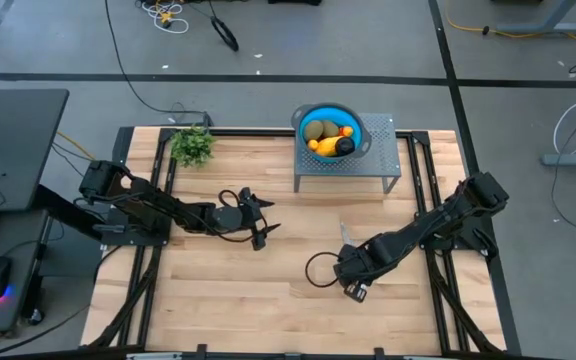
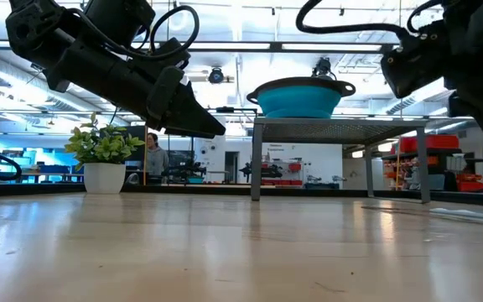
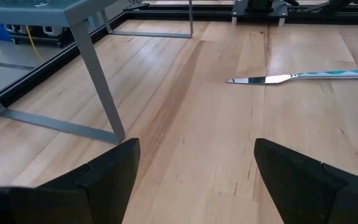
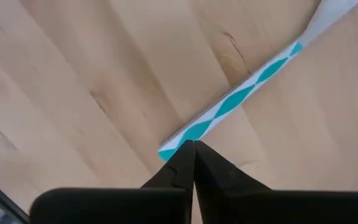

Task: Pick & Place Fruit
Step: Put the white and blue knife on the shelf

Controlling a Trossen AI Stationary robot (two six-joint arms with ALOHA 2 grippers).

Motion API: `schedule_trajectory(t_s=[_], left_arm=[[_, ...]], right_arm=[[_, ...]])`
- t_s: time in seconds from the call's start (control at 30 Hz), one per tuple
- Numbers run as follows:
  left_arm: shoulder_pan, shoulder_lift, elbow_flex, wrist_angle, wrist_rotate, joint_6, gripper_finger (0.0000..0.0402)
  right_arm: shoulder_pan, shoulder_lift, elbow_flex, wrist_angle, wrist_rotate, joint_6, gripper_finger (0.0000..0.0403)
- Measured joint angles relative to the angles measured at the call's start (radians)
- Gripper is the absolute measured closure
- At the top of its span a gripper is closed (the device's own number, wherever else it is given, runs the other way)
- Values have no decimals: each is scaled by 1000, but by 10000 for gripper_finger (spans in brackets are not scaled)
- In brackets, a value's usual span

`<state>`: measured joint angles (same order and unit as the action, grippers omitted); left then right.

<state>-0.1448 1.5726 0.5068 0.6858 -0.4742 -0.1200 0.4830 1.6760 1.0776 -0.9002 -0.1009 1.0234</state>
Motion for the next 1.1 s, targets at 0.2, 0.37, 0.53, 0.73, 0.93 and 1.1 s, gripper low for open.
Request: schedule_trajectory(t_s=[0.2, 0.37, 0.53, 0.73, 0.93, 1.1], left_arm=[[0, 0, 0, -7, 6, -7, 77], [0, 0, 0, -17, 7, -15, 77], [0, 0, 0, -21, 7, -17, 77], [0, 0, 0, -22, 7, -17, 77], [0, 0, 0, -23, 7, -16, 77], [0, 0, 0, -23, 7, -16, 77]], right_arm=[[3, 0, -16, 19, 29, 146, 335], [3, 0, -38, 18, 128, 261, 294], [9, 0, -61, 40, 153, 338, 287], [17, 0, -117, 139, 152, 364, 287], [16, 0, -142, 154, 151, 369, 286], [16, 0, -164, 187, 152, 380, 286]])
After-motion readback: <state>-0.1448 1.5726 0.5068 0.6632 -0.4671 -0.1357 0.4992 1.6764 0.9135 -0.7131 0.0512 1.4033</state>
